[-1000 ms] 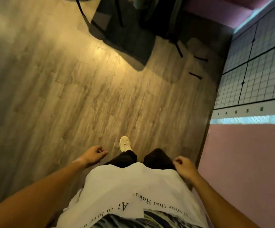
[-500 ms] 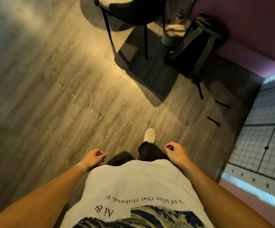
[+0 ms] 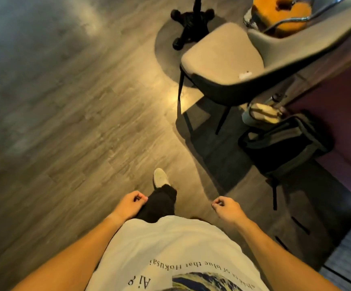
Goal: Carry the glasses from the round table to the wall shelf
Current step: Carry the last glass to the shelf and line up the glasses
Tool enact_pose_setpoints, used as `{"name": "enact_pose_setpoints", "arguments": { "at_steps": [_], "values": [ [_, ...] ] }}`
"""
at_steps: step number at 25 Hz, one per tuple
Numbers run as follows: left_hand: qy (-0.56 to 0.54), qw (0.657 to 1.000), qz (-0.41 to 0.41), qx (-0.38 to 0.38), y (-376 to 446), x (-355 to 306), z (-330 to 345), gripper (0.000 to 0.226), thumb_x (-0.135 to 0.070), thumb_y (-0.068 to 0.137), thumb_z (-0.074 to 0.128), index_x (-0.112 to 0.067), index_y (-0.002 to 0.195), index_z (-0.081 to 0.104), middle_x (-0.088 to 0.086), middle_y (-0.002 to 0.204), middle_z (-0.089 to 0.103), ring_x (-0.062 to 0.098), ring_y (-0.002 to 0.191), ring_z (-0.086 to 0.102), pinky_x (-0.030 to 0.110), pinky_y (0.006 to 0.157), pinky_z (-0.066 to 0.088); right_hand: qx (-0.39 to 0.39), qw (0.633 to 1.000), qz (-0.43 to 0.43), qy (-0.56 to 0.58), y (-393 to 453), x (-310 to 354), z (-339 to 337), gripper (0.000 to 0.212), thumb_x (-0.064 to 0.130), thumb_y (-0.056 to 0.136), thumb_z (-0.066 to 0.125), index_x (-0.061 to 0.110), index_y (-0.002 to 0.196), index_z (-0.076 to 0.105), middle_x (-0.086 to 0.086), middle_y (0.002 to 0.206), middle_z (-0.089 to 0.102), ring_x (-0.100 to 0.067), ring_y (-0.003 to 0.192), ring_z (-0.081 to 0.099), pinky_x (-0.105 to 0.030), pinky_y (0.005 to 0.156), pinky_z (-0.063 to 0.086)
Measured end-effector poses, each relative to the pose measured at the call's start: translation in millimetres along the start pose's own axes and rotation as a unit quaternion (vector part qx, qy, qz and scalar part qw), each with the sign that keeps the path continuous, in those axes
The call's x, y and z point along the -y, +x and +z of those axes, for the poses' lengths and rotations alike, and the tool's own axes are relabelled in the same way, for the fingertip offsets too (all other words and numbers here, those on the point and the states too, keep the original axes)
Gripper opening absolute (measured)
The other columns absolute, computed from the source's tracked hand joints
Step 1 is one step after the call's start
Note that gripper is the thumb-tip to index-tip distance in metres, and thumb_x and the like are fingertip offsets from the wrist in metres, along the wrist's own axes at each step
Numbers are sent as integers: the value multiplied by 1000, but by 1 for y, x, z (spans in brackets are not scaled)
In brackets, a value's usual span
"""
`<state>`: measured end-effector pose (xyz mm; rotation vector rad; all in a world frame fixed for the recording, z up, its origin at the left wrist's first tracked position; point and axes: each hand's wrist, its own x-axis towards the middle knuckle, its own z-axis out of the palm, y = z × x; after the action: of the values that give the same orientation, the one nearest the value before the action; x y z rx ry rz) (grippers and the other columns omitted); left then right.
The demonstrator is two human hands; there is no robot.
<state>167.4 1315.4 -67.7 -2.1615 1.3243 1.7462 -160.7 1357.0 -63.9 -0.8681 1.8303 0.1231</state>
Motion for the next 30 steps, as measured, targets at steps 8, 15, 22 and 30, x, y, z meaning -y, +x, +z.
{"name": "enact_pose_setpoints", "arguments": {
  "at_steps": [8,15,22,30],
  "values": [
    [34,999,0,-1,140,-147,-172,17,-16,95,60,-12,78,61,9,75,63,19,62,56,25,56,45,-23,995,-87,50,106,235,-108,12,29,92,56,28,95,68,6,94,68,-13,90,62,-29,78,49],
    [60,998,6,-6,254,-297,-275,17,-23,95,60,-13,81,64,9,77,68,24,69,64,35,67,53,-2,993,-115,40,238,401,-240,16,30,92,56,20,92,69,0,93,71,-18,90,63,-35,81,51],
    [40,998,47,-18,346,-447,-374,16,-24,96,57,-12,92,67,16,87,68,26,81,64,40,83,53,-21,989,-133,56,330,553,-342,19,21,93,58,22,75,61,3,74,63,-16,74,57,-23,62,44],
    [55,996,63,-2,499,-580,-529,17,-20,95,60,-6,87,66,7,75,63,18,69,58,35,73,54,-32,991,-86,97,429,720,-403,13,26,91,56,24,90,70,5,90,70,-16,89,62,-28,78,49]
  ]
}}
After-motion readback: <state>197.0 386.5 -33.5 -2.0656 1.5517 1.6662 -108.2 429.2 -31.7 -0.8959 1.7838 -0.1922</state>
